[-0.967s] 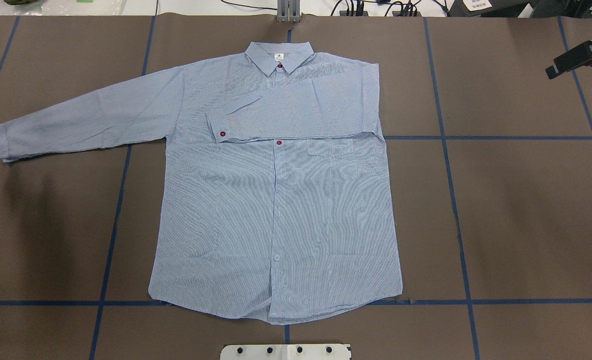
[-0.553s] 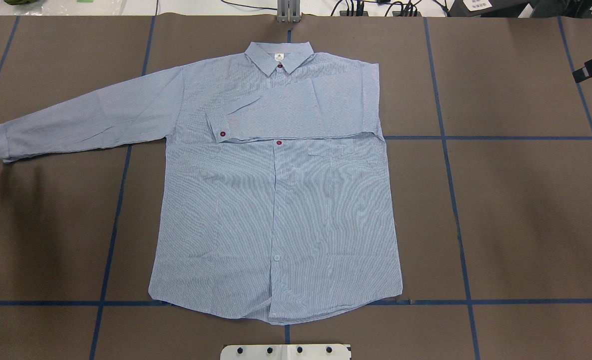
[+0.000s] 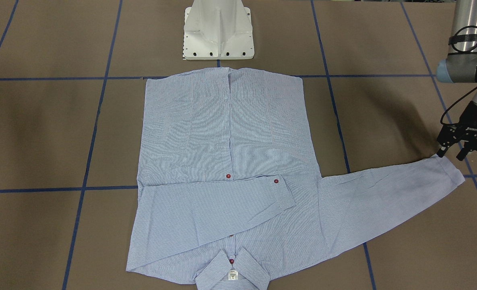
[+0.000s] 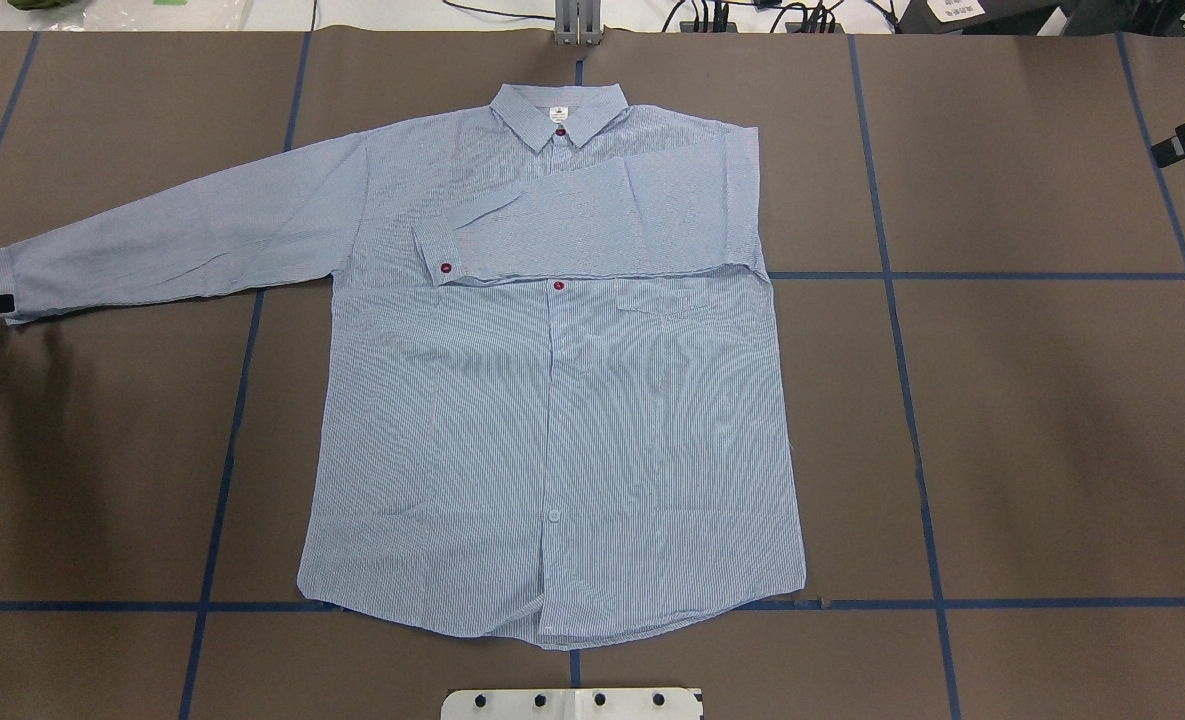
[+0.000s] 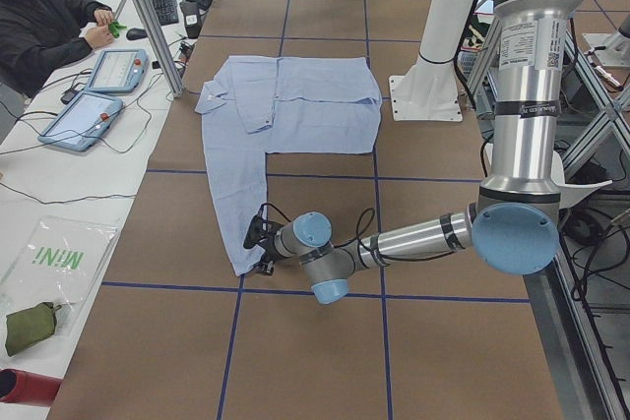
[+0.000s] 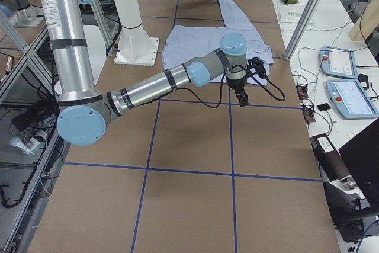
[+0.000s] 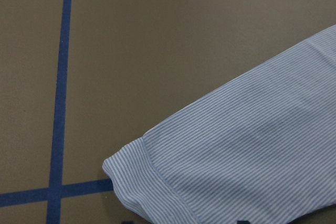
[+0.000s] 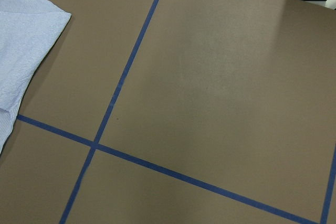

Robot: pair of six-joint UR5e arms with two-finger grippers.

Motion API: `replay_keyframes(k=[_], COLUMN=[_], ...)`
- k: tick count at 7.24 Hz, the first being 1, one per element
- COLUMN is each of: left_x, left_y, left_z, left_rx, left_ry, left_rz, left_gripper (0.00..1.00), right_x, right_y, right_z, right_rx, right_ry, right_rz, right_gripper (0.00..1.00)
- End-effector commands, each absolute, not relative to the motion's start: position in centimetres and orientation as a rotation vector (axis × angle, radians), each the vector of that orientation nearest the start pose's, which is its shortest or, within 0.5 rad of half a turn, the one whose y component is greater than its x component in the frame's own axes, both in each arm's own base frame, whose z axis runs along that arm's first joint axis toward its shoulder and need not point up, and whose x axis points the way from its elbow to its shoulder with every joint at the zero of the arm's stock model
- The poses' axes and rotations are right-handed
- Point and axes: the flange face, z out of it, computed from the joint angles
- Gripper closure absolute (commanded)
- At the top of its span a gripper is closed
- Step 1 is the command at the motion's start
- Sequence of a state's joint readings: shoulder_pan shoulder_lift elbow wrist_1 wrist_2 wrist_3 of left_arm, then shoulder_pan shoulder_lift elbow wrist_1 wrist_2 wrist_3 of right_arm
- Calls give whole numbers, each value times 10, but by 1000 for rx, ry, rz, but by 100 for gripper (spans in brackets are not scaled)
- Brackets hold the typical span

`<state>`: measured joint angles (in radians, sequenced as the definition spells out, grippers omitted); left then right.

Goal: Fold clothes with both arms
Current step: 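Lower the left gripper to the other sleeve cuff and grasp it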

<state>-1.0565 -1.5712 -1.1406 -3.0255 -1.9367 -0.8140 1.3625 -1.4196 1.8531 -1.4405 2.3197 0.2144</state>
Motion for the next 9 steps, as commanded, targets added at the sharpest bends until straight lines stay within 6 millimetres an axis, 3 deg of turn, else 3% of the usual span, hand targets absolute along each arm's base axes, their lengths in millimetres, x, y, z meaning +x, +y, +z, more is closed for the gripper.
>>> replay_keyframes(k=[1, 3, 5, 6, 7, 9], left_x=[161, 164, 163, 163, 167, 174], left_y=[-477, -480, -479, -476, -474, -488], left_z=[717, 713, 708, 691, 663, 592], left_rx=[588, 593, 603, 607, 590, 715], left_ry=[879, 885, 891, 931, 1002, 1057], left_rz=[-82, -74, -63, -39, 12, 68], left_gripper=[45, 100, 100, 100, 100, 100], right_x=[-48, -48, -48, -48, -48, -47], right_y=[-545, -544, -543, -542, -543, -540], right_z=[426, 425, 425, 426, 426, 430], right_rx=[373, 374, 375, 373, 371, 364], right_ry=[-825, -825, -825, -825, -825, -825], right_rz=[-205, -206, -207, -205, -203, -196], right_gripper=[0, 0, 0, 0, 0, 0])
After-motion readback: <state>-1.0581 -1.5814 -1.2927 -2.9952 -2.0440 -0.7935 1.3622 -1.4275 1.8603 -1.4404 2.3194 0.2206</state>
